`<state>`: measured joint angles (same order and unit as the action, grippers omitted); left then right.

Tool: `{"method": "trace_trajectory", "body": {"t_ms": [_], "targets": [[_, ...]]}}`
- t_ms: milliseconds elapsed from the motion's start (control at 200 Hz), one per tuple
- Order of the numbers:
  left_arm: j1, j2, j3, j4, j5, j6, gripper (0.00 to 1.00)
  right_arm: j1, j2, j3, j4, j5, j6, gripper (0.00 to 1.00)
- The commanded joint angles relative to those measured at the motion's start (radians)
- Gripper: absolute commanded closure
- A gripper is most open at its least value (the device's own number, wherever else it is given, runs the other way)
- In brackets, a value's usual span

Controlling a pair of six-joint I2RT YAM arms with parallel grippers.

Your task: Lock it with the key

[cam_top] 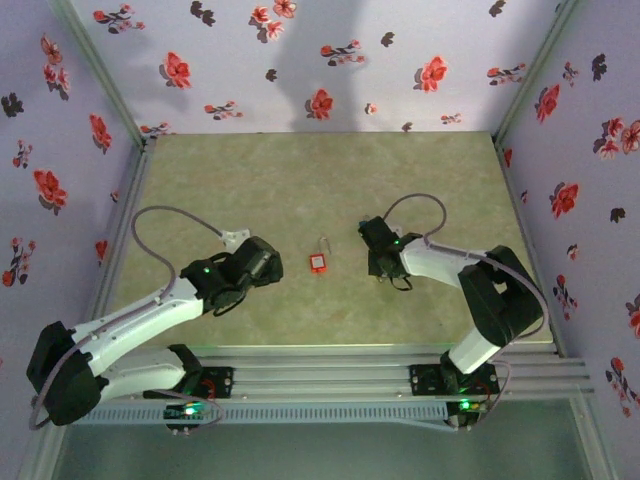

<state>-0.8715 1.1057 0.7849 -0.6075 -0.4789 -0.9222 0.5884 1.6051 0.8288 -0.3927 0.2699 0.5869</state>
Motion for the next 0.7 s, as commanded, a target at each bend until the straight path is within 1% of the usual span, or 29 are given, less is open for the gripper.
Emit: {"method": "trace_trajectory", "body": {"t_ms": [0, 145, 310, 425, 695], "targets": [[-0.009, -0.009, 0.023, -0.025, -0.039, -0.007, 0.00, -0.023, 0.020, 0.015, -0.006, -0.004, 0.014, 0.56], [-0.009, -0.005, 0.020, -0.028, -0.040, -0.008, 0.00, -0.051, 0.019, 0.002, 0.005, -0.033, 0.013, 0.58], [-0.009, -0.004, 0.019, -0.034, -0.040, -0.010, 0.00, -0.057, 0.029, 0.000, 0.015, -0.059, 0.007, 0.58], [-0.010, -0.004, 0.022, -0.041, -0.040, -0.010, 0.00, -0.058, 0.042, 0.001, 0.015, -0.066, 0.006, 0.63], [-0.017, -0.014, 0.024, -0.053, -0.040, -0.015, 0.00, -0.059, 0.026, -0.011, 0.022, -0.080, 0.000, 0.66]]}}
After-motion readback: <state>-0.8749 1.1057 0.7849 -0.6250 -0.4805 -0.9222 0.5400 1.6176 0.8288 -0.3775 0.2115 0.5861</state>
